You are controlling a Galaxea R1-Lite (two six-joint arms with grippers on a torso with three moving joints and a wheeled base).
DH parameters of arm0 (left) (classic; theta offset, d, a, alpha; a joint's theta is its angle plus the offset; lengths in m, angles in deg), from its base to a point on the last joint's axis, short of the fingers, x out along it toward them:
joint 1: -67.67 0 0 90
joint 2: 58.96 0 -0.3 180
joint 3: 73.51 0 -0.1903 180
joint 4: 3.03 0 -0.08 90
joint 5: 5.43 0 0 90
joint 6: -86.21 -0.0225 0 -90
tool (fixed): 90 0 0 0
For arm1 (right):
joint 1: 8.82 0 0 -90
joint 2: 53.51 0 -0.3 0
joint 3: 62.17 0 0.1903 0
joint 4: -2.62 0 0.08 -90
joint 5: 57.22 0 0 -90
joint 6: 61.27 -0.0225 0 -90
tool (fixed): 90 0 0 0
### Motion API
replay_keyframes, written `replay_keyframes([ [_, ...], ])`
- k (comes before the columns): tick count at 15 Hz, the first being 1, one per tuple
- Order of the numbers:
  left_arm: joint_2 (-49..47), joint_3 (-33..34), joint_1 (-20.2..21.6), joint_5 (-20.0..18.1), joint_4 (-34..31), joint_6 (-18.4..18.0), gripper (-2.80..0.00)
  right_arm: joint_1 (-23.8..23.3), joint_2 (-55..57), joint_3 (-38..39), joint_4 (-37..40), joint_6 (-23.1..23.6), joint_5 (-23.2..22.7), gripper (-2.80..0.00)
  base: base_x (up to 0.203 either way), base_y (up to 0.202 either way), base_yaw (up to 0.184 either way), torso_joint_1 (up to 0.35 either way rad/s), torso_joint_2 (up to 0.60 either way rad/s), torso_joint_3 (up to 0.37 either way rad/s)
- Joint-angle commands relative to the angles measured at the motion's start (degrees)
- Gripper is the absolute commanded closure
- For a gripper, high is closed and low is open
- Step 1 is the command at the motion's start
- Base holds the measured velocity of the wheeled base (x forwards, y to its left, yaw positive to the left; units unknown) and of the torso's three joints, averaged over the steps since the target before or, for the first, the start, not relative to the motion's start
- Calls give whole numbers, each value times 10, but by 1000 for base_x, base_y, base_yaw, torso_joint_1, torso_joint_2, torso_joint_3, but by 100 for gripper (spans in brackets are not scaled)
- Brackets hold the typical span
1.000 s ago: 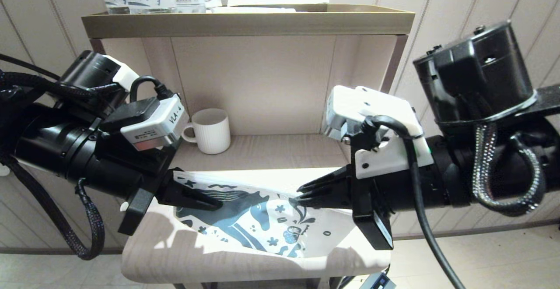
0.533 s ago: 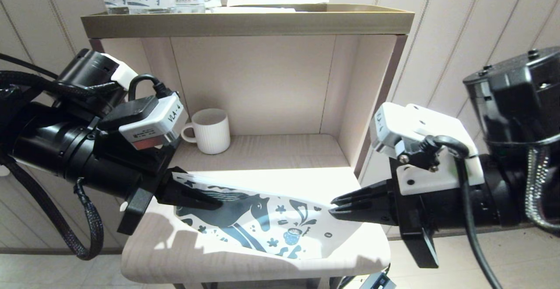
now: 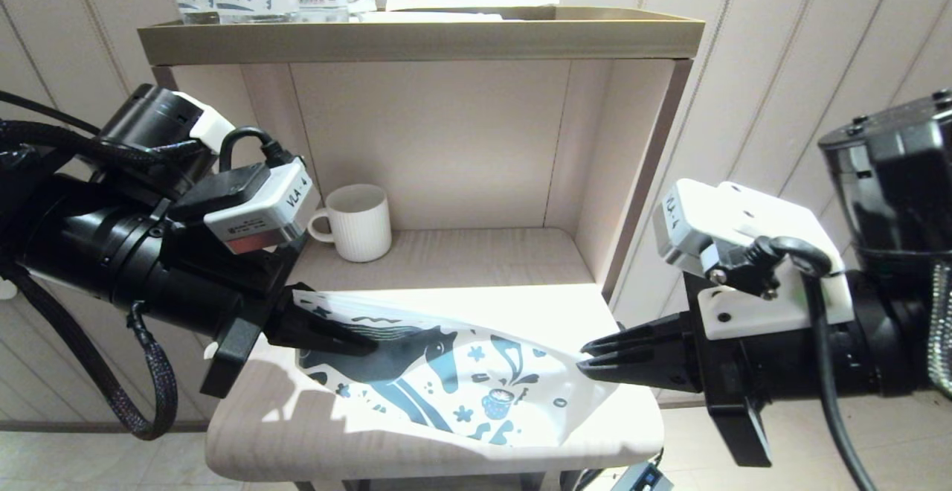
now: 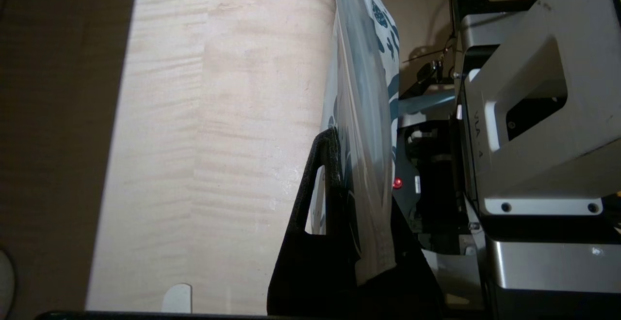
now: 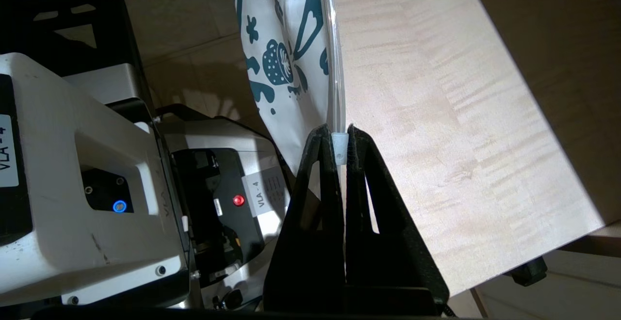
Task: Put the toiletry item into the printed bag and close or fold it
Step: Open the storage bag
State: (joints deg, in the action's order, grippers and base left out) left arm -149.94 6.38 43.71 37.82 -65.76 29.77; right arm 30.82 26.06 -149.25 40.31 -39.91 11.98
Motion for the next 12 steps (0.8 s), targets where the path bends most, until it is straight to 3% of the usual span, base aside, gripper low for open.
replay_keyframes([
  [1,-3,0,0,-3,-2,-3,0,2,11,-3,0,0,-2,0,0,0,0,0,0,0],
  [12,-2,1,0,-3,-2,-4,0,4,19,-11,0,-2,-4,0,0,0,0,0,0,0],
])
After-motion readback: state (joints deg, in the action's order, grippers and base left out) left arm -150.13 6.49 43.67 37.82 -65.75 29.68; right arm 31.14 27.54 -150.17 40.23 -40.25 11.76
